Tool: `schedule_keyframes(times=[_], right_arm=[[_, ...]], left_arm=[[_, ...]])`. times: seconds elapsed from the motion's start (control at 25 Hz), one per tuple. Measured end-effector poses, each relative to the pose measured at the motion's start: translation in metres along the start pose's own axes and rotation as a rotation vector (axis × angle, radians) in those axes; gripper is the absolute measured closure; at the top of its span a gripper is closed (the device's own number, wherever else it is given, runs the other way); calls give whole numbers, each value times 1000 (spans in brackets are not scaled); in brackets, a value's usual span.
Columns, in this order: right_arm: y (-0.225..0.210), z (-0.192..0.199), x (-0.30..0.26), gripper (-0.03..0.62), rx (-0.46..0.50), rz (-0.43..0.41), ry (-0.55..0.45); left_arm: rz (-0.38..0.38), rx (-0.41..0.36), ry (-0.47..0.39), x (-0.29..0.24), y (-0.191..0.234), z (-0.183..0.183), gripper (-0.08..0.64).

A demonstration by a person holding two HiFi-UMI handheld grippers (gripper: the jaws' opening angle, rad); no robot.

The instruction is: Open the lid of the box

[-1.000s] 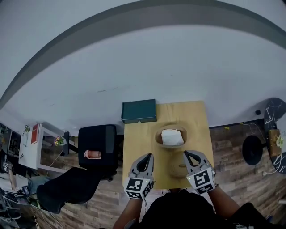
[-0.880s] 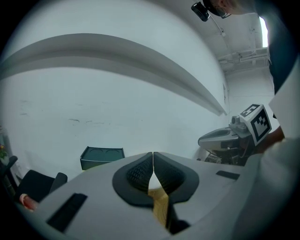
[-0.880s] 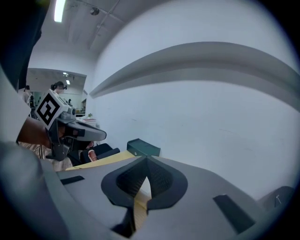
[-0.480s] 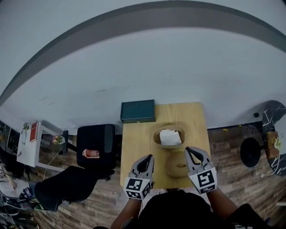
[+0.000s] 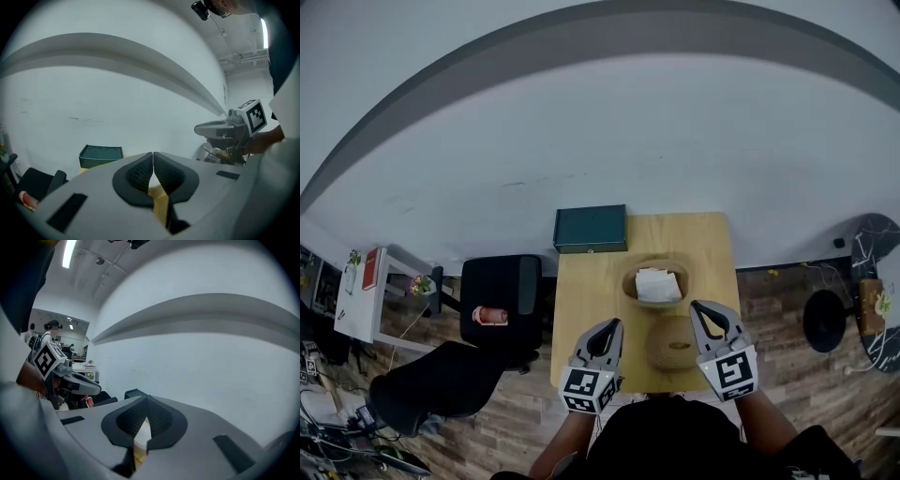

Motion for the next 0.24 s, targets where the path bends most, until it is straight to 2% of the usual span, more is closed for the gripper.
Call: schedule_keyframes(times=[0.24], right_arm=[[0,1,3,575,8,-19,8]], left_arm=[[14,6,7,-2,-6,3,538]])
Point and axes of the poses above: the fingertips, and each gripper's own axes: x backward along the fingers, y to its left, z out of its underside, the point moved 8 cm from there along x, backward along the fingers, and after that the axes turned 8 degrees about z, right-handed, at the moved point
